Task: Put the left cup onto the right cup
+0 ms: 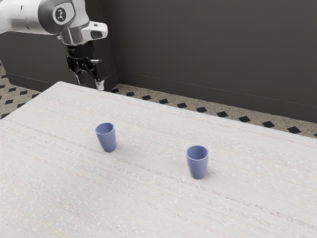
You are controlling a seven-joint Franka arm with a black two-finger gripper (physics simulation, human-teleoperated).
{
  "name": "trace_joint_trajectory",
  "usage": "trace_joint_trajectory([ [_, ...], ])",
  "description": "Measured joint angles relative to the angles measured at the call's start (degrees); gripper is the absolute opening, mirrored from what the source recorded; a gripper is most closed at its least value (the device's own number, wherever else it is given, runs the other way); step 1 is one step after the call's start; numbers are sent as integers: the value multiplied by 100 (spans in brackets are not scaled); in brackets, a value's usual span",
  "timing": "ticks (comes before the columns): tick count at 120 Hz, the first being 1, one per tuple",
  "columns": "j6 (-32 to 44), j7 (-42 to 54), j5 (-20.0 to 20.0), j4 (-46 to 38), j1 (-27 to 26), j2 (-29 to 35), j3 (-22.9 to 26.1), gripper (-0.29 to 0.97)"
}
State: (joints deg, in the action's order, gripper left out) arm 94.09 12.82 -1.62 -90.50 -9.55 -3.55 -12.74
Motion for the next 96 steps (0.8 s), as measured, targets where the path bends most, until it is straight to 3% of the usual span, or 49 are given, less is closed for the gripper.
trace_joint_trajectory([
  [65,14,-11,-24,3,-4,-53,-17,68],
  [96,263,-2,-6,290,26,-609,-48,68],
])
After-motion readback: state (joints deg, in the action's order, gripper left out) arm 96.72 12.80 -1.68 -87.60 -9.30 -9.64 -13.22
